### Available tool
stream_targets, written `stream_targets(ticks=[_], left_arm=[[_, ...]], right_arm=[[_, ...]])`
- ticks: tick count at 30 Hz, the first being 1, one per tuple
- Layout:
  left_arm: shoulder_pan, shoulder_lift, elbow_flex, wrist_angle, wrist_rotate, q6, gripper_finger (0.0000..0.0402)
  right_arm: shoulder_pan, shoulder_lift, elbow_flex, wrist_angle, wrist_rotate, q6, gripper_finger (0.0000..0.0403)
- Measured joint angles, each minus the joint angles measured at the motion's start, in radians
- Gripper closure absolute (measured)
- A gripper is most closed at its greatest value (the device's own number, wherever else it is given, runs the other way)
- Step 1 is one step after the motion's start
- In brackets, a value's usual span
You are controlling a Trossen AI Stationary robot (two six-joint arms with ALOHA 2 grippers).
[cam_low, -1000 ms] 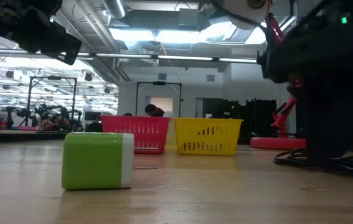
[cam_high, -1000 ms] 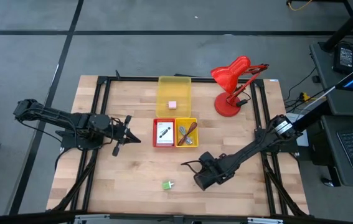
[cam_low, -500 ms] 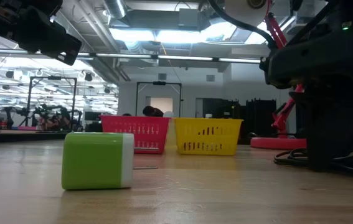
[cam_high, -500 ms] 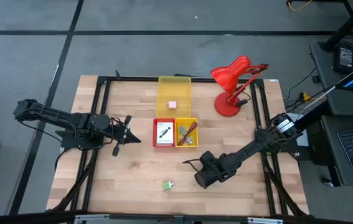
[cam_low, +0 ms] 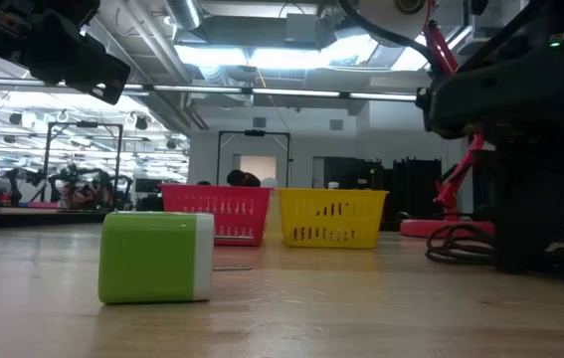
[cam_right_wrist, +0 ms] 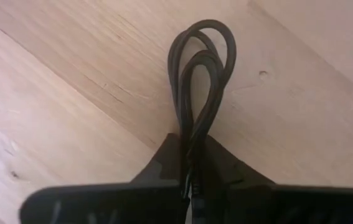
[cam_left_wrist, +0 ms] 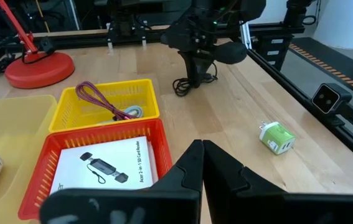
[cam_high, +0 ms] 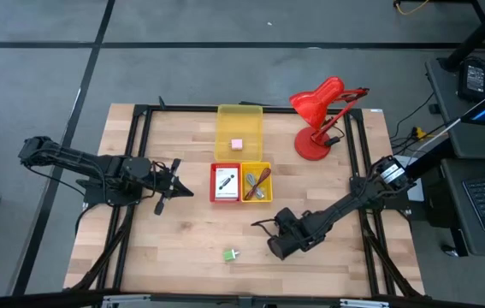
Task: Pick and place items into bin
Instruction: Put the black charger cable into the yellow bin
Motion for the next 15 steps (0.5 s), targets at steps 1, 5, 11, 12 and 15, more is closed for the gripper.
stream_targets(ticks=[1,5,11,12,15], left_arm=[[0.0,0.0,0.0,0.0,0.0,0.0,0.04],[0.0,0.0,0.0,0.0,0.0,0.001,0.04],[0.0,0.0,0.0,0.0,-0.001,0.0,0.04],[0.0,0.0,0.0,0.0,-0.001,0.0,0.04],[0.0,0.0,0.0,0.0,-0.001,-0.006,0.04]], right_arm=[[0.004,0.0,0.002,-0.002,0.005,0.0,0.0385],[0.028,0.001,0.033,-0.014,0.071,-0.008,0.0387],[0.055,-0.054,0.075,0.061,0.192,-0.146,0.0387],[0.058,-0.062,0.074,0.079,0.212,-0.173,0.0387],[0.066,-0.096,0.073,0.136,0.288,-0.25,0.0387]])
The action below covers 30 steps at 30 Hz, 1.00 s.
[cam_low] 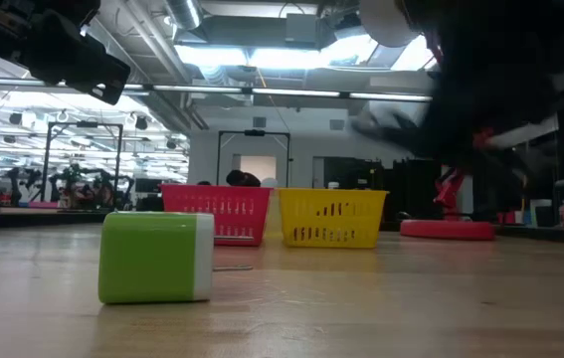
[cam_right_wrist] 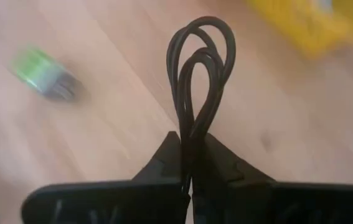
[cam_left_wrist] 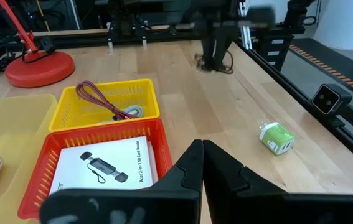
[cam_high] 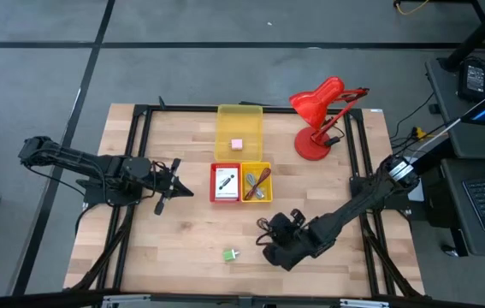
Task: Pick and place items into bin
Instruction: Put the black charger cable into the yellow bin
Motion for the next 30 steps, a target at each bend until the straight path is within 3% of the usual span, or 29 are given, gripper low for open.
stream_targets(ticks=[8,14,17,25,30], left_arm=[[0.0,0.0,0.0,0.0,0.003,-0.002,0.04],[0.0,0.0,0.0,0.0,0.003,-0.002,0.04],[0.0,0.0,0.0,0.0,0.003,-0.002,0.04],[0.0,0.0,0.0,0.0,0.003,-0.001,0.04],[0.0,0.0,0.0,0.0,0.003,-0.001,0.04]], right_arm=[[0.003,-0.053,0.003,0.086,0.089,-0.222,0.0387],[0.022,-0.053,-0.004,0.229,0.252,-0.383,0.0387],[0.033,-0.053,-0.053,0.406,0.306,-0.485,0.0387],[0.021,-0.053,-0.316,1.054,0.324,-0.74,0.0387],[-0.001,-0.053,-0.431,1.346,0.324,-0.912,0.0388]])
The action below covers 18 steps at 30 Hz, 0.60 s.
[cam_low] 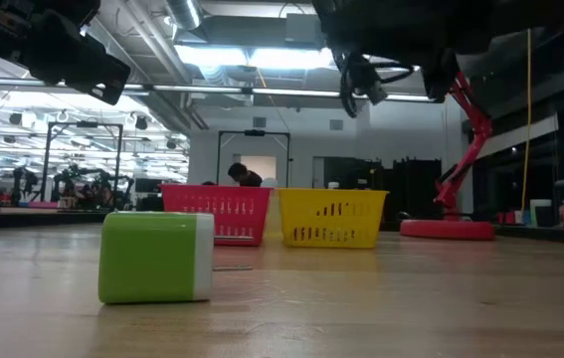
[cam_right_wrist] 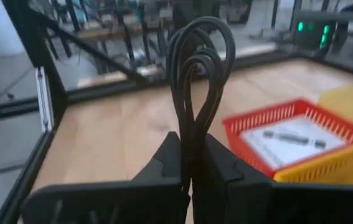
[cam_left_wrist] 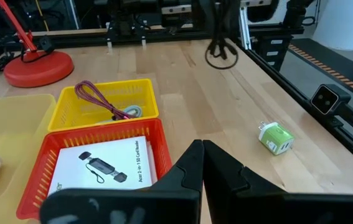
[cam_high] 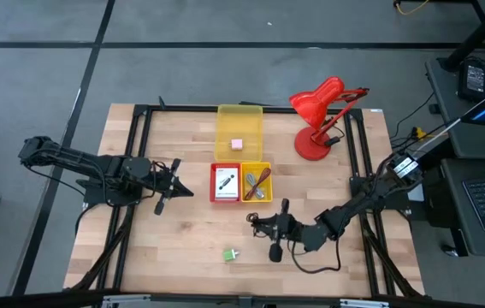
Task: Pick and place items into bin
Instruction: Put the black charger cable into the yellow bin
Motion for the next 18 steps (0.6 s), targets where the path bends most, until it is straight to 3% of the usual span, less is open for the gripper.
stream_targets(ticks=[14,18], left_arm=[[0.0,0.0,0.0,0.0,0.0,0.028,0.04],[0.0,0.0,0.0,0.0,0.0,0.029,0.04]], right_arm=[[-0.041,0.0,-0.012,0.078,0.0,-0.149,0.0388],[-0.042,0.0,-0.012,0.084,0.074,-0.147,0.0388]])
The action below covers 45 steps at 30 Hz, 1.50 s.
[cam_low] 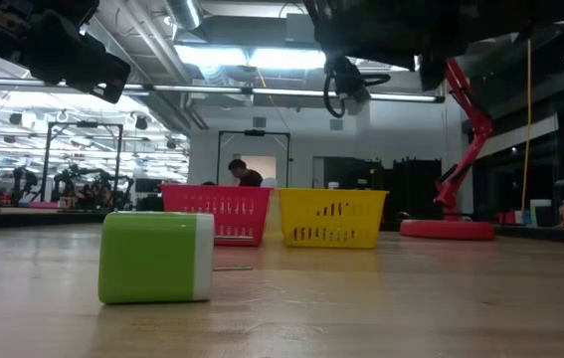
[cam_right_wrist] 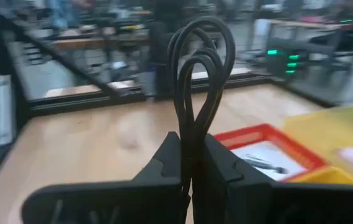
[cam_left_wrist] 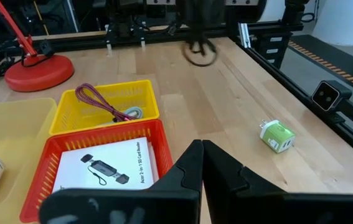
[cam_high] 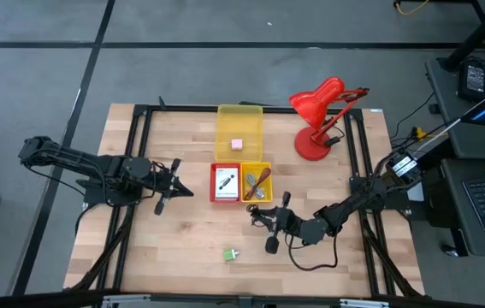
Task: Pick and place items into bin
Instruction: Put the black charger cable into the yellow bin
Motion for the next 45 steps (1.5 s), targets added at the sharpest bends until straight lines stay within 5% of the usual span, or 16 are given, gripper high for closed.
stream_targets(ticks=[7,20,28,33,42,45], left_arm=[[0.0,0.0,0.0,0.0,-0.001,0.0,0.04],[0.0,0.0,0.0,0.0,-0.002,0.0,0.04],[0.0,0.0,0.0,0.0,-0.004,0.007,0.04],[0.0,0.0,0.0,-0.001,-0.004,0.016,0.04],[0.0,0.0,0.0,-0.054,-0.003,0.0,0.04],[0.0,0.0,0.0,-0.076,-0.003,-0.012,0.04]], right_arm=[[-0.006,0.0,0.0,-0.001,0.292,0.051,0.0388],[-0.089,0.0,0.003,-0.008,0.339,0.077,0.0388],[-0.138,0.0,0.092,-0.156,0.3,0.118,0.0388],[-0.167,-0.001,0.184,-0.386,0.281,0.189,0.0388],[-0.241,-0.036,0.409,-1.235,0.039,0.739,0.0388],[-0.26,-0.036,0.466,-1.376,-0.075,0.837,0.0388]])
